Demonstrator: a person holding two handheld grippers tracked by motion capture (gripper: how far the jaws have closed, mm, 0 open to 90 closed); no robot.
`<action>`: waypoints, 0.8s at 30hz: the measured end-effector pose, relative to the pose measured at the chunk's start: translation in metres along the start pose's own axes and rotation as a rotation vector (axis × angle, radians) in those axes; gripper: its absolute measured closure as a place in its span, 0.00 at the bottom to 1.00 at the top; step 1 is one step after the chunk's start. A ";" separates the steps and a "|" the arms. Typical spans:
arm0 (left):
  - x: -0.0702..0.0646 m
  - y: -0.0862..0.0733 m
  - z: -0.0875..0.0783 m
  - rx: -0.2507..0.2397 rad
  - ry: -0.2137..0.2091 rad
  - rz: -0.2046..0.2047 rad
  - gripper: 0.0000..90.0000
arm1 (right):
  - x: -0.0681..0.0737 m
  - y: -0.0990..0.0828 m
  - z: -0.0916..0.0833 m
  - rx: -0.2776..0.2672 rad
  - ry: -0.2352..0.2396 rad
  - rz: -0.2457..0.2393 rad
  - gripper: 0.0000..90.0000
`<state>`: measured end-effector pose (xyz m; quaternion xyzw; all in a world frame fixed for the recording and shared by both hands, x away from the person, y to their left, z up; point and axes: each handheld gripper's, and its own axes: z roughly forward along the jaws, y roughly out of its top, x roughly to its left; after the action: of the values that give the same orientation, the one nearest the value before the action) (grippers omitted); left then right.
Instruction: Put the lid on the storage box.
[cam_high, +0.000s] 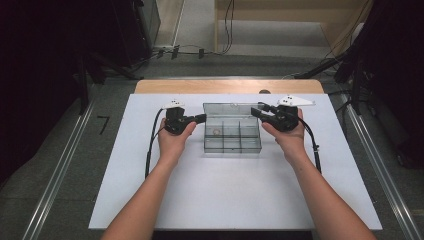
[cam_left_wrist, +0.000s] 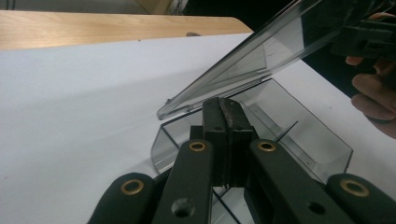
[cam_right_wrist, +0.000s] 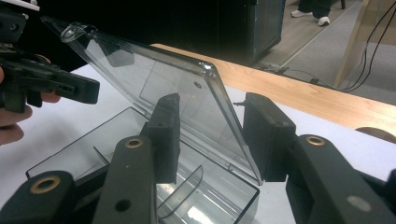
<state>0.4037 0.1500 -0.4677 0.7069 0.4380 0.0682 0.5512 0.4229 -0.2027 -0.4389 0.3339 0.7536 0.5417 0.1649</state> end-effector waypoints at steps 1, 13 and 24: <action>-0.001 0.000 0.000 -0.002 -0.005 -0.001 1.00 | 0.000 0.000 0.000 0.001 -0.001 0.001 0.61; -0.001 0.002 0.001 -0.017 -0.027 -0.021 1.00 | 0.000 -0.005 -0.006 0.002 0.014 -0.003 0.60; -0.002 0.001 0.001 -0.014 -0.039 -0.022 1.00 | -0.007 -0.015 -0.018 0.015 0.031 0.024 0.51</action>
<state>0.4038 0.1481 -0.4660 0.6995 0.4342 0.0513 0.5653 0.4120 -0.2226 -0.4469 0.3356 0.7561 0.5429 0.1444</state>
